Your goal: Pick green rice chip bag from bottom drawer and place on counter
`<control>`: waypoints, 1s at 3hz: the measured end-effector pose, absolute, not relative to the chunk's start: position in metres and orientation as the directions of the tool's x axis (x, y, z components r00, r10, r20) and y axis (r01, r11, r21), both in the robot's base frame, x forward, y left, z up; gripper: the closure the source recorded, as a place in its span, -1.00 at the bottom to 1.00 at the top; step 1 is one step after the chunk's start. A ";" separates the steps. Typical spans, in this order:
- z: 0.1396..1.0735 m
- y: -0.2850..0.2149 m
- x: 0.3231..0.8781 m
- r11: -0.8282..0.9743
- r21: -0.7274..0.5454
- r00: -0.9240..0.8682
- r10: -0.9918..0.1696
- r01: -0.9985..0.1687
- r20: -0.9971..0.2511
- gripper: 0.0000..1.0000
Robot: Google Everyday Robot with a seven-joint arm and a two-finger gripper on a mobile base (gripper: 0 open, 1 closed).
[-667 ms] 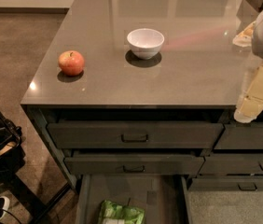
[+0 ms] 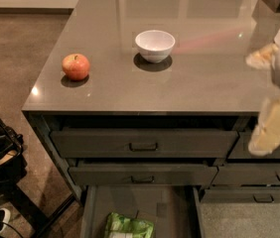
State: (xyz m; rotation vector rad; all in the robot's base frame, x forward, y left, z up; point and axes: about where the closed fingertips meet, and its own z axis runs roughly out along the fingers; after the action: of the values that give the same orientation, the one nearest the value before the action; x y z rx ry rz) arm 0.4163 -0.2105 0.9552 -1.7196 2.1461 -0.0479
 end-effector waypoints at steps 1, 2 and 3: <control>0.900 -0.222 0.403 0.290 -0.258 -0.191 -0.917 -0.922 -0.350 -1.00; 0.808 -0.202 0.395 0.301 -0.179 -0.197 -0.875 -0.937 -0.443 -1.00; 0.761 -0.194 0.389 0.314 -0.147 -0.218 -0.863 -0.938 -0.456 -1.00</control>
Offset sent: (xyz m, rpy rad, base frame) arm 0.0193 0.0432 -0.3593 0.3949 -0.0563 -0.1095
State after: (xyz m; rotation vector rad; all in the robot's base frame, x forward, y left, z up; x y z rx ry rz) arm 0.3894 -0.1941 0.7613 -1.5923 2.1311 0.2200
